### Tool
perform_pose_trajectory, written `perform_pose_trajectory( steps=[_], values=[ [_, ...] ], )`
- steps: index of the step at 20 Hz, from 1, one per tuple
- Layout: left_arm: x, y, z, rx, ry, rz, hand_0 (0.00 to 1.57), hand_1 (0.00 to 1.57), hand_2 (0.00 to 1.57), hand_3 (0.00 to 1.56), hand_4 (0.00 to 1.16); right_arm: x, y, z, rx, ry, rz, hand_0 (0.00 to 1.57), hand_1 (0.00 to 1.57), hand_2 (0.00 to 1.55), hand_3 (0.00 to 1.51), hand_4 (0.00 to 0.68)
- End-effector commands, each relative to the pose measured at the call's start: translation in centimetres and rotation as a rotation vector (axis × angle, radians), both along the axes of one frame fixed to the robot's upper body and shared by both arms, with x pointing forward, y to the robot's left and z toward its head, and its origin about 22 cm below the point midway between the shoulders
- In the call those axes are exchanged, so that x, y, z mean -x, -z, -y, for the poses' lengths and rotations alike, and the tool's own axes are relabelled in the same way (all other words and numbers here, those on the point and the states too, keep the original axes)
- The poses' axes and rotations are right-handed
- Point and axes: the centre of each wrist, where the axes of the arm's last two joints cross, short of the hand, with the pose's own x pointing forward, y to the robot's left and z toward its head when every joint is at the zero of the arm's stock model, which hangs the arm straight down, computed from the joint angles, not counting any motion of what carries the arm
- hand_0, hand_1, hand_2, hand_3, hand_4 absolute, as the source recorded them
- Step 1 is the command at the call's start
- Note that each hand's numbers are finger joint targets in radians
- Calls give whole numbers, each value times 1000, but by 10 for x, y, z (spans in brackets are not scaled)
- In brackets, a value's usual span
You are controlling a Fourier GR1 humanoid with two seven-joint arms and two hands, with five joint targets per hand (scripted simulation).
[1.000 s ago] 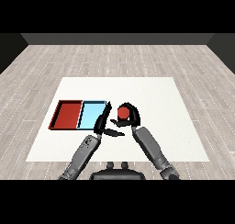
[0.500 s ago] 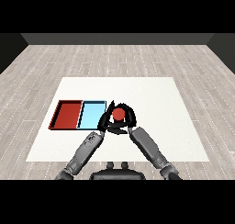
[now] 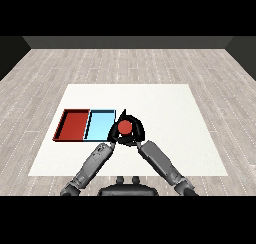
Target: Pick the red can and put it in the red box
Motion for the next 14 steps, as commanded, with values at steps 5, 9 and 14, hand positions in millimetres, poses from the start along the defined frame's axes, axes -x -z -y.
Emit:
perform_pose_trajectory(
  steps=[5, 9, 14],
  values=[
    [10, -16, 19, -46, -108, 7, 773, 773, 782, 0, 551, 5, -19, -12, -15, -19, 18, 1507, 1507, 1465, 1408, 512],
    [11, 3, 18, -30, -81, -38, 1552, 1552, 1479, 1384, 868, -14, 7, -7, -33, -23, 20, 1503, 1503, 1452, 1400, 523],
    [9, -8, 20, -79, -95, -50, 1571, 1571, 1536, 1446, 996, 2, -10, -4, -32, -25, 33, 1467, 1467, 1439, 1392, 561]
  ],
)
